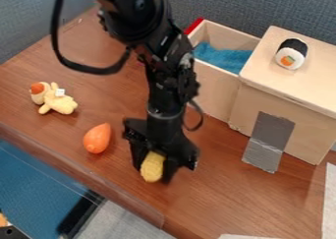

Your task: Moved the corn to the right side of the drawer

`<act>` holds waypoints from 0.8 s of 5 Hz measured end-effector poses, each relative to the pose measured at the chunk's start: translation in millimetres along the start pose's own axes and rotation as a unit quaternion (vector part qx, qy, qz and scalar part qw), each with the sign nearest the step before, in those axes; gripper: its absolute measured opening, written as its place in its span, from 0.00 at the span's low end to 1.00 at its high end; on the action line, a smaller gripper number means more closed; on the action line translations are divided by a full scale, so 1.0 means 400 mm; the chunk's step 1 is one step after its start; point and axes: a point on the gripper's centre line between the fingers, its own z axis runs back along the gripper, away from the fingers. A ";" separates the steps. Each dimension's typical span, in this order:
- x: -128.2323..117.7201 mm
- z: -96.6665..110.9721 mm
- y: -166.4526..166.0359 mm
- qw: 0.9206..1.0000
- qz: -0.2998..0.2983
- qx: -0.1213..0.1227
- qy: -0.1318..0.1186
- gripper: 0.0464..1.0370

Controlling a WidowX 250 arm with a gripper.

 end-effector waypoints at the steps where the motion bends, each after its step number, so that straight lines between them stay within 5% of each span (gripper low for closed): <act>1: 0.021 0.065 0.061 0.999 0.025 0.000 -0.031 0.58; 4: 0.122 0.148 0.359 0.993 0.096 0.001 -0.076 0.58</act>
